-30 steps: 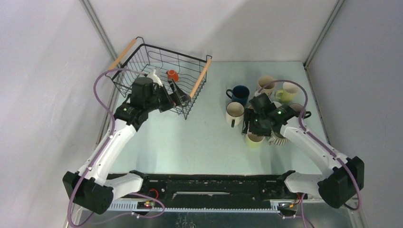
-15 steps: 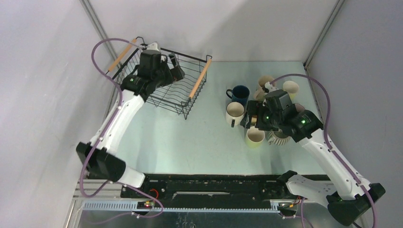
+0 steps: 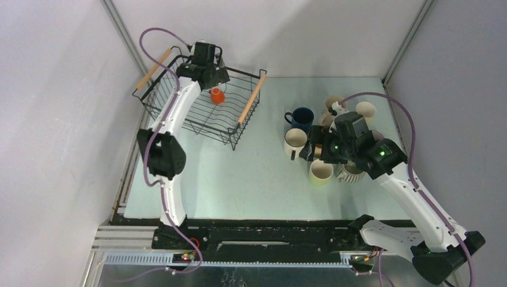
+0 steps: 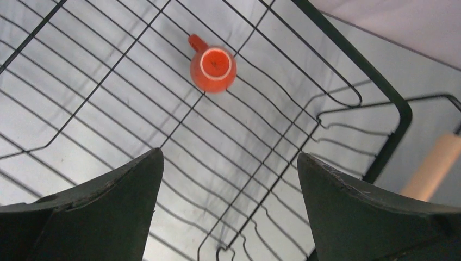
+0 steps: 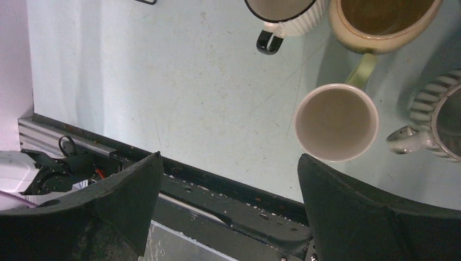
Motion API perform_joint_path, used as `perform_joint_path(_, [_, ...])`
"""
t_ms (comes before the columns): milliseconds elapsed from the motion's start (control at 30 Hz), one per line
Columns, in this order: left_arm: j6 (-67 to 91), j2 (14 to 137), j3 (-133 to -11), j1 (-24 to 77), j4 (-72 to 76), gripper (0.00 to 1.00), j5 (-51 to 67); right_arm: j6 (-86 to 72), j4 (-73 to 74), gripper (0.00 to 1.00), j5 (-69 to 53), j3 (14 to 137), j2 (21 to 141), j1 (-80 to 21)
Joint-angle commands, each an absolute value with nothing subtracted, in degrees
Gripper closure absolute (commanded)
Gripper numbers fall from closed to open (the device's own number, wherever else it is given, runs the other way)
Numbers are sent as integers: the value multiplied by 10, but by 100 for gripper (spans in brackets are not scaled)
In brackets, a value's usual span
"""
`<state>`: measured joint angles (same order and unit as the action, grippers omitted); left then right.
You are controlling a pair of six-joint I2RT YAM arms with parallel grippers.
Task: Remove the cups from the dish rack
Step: Unload the cup from the dish rack.
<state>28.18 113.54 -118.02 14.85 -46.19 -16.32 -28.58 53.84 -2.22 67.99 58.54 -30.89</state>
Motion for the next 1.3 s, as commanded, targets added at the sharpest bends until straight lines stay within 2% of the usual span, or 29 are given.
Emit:
perform_joint_path(0, [278, 1213, -1293, 136, -494, 0, -195, -275, 510, 0, -42, 702, 575, -312])
perform_joint_path(167, [290, 1288, -1352, 118, -487, 0, -195, -274, 501, 0, -53, 702, 572, -314])
perform_joint_path(400, [286, 1347, -1371, 110, -426, 2, -209, -261, 493, 0, -47, 701, 566, -314])
perform_joint_path(967, [350, 1450, -1417, 109, -332, 13, -218, -219, 468, 0, -32, 702, 579, -310])
perform_joint_path(1267, [416, 1466, -1419, 97, -348, 24, -188, -213, 453, 0, -45, 695, 597, -305])
